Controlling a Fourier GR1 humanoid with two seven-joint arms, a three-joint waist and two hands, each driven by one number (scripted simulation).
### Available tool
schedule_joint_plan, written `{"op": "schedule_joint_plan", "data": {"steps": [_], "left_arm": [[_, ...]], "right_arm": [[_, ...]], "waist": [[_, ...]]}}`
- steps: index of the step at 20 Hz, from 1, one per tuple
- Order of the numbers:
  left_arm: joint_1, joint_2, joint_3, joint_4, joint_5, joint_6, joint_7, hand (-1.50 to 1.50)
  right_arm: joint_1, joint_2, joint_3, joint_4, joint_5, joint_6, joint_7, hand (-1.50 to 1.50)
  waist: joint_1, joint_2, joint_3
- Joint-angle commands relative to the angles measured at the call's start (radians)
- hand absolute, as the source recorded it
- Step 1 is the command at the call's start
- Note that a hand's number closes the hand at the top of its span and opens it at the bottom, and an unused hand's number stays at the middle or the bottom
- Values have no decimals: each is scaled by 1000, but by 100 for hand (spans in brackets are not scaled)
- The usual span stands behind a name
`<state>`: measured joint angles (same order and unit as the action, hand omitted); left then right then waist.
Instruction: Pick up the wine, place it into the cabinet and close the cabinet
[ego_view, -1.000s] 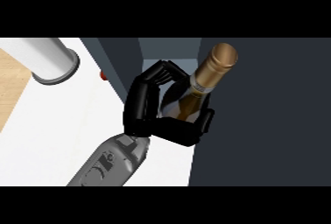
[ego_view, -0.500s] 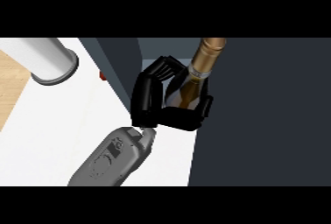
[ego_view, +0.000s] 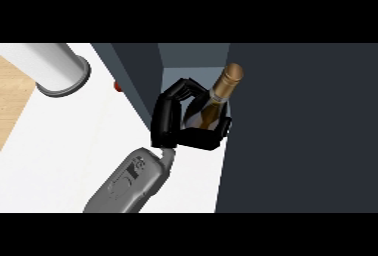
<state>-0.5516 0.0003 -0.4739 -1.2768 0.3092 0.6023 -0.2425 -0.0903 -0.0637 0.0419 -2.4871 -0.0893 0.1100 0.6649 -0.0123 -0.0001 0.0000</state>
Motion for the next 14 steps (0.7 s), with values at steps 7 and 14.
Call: {"op": "schedule_joint_plan", "data": {"steps": [7,14], "left_arm": [[-14,0,24,176,12,-2,-159,150],[-41,2,119,197,21,-48,-174,150]], "right_arm": [[66,25,27,-111,-41,0,19,-150],[-5,3,-1,-92,-46,-14,53,-150]], "waist": [[-3,1,0],[7,-1,0]]}}
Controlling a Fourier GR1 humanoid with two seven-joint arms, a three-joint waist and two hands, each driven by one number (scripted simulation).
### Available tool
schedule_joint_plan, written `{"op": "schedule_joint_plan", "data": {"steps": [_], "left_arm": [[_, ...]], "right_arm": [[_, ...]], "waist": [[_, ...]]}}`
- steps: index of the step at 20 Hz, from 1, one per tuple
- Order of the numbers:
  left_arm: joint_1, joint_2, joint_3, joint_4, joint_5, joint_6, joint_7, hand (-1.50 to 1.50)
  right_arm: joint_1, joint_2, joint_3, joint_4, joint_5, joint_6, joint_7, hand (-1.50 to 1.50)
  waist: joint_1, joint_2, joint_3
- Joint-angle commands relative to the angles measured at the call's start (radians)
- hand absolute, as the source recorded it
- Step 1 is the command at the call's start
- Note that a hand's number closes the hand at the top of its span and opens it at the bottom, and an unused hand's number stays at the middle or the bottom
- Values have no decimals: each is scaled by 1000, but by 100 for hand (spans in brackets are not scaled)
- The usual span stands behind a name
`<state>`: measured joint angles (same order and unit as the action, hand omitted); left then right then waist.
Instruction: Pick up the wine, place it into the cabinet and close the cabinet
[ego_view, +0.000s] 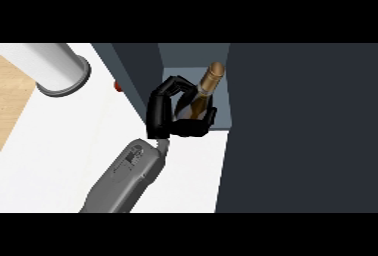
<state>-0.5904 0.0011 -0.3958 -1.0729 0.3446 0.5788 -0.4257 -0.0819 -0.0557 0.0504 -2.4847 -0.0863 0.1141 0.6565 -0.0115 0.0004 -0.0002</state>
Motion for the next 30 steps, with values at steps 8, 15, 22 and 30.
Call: {"op": "schedule_joint_plan", "data": {"steps": [8,15,22,30], "left_arm": [[-138,-1,152,180,35,-121,2,150],[-219,-1,127,303,105,-94,0,150],[-315,-1,186,491,116,-126,-85,150],[-449,-1,224,682,118,-101,-231,150]], "right_arm": [[43,-19,-46,-114,-125,15,42,-150],[52,18,17,-144,-54,-20,54,-150],[63,17,-4,-68,-76,19,-24,-150],[11,20,22,-32,-55,14,-11,-150]], "waist": [[-3,1,0],[-11,1,0],[-15,4,0],[-32,10,0]]}}
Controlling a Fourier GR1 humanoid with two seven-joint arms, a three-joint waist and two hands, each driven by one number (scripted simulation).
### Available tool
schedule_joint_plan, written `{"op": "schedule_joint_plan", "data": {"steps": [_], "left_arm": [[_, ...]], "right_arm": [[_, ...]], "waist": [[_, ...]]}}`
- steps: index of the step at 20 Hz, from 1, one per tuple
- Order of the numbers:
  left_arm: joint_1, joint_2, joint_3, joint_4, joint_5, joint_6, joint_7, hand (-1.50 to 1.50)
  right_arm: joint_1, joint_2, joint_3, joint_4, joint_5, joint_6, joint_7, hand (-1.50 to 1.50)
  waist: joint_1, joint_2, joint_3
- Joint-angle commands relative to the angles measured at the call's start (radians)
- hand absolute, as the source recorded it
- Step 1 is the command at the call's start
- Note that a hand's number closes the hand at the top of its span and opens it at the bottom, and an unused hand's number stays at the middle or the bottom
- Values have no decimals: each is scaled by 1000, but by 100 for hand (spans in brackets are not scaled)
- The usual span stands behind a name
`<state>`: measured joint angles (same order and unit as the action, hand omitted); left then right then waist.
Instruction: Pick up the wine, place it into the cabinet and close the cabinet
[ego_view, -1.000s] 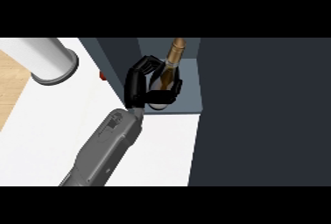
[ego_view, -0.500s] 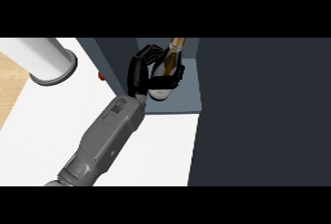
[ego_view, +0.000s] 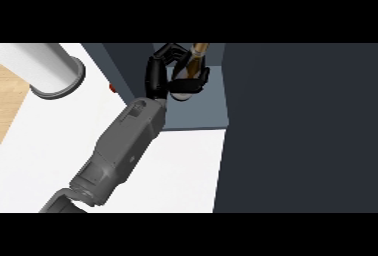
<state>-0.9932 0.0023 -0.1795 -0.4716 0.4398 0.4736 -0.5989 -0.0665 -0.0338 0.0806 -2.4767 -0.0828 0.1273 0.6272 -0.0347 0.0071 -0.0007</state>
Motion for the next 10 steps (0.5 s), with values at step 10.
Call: {"op": "schedule_joint_plan", "data": {"steps": [10], "left_arm": [[-125,9,133,223,50,-34,-97,150]], "right_arm": [[13,3,-10,-48,-79,14,9,-150]], "waist": [[-21,12,1]]}}
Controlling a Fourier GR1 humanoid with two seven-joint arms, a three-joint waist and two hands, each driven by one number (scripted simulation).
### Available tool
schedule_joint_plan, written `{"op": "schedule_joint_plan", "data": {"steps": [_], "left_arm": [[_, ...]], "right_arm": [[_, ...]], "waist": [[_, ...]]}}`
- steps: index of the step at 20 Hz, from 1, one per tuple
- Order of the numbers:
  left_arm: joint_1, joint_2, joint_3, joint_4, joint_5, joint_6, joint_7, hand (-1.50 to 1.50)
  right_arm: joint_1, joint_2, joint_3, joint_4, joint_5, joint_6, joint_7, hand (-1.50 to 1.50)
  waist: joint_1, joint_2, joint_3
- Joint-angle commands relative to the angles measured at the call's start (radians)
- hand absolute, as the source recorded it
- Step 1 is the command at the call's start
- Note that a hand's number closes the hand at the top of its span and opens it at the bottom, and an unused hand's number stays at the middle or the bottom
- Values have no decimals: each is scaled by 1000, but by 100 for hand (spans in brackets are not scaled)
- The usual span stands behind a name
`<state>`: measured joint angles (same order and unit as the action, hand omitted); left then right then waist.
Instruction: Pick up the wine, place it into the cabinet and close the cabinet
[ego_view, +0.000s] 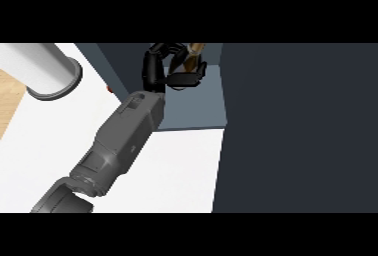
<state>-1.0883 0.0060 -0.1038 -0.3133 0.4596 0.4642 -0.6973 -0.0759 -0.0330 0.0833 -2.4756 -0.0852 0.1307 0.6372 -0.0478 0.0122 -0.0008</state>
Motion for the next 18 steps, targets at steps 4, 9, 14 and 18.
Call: {"op": "schedule_joint_plan", "data": {"steps": [4,9,14,18], "left_arm": [[-13,-6,97,75,73,-56,-14,150],[-30,17,143,113,95,-111,-19,150],[-36,-6,134,152,87,-104,-67,150],[-73,-4,155,175,74,-83,-60,150]], "right_arm": [[5,13,19,-89,-43,-18,57,-150],[76,19,25,-120,-51,4,22,-150],[16,24,-9,14,-67,19,-54,-150],[48,32,55,-32,-5,4,-55,-150]], "waist": [[-4,3,0],[-12,4,0],[-12,8,1],[-16,9,0]]}}
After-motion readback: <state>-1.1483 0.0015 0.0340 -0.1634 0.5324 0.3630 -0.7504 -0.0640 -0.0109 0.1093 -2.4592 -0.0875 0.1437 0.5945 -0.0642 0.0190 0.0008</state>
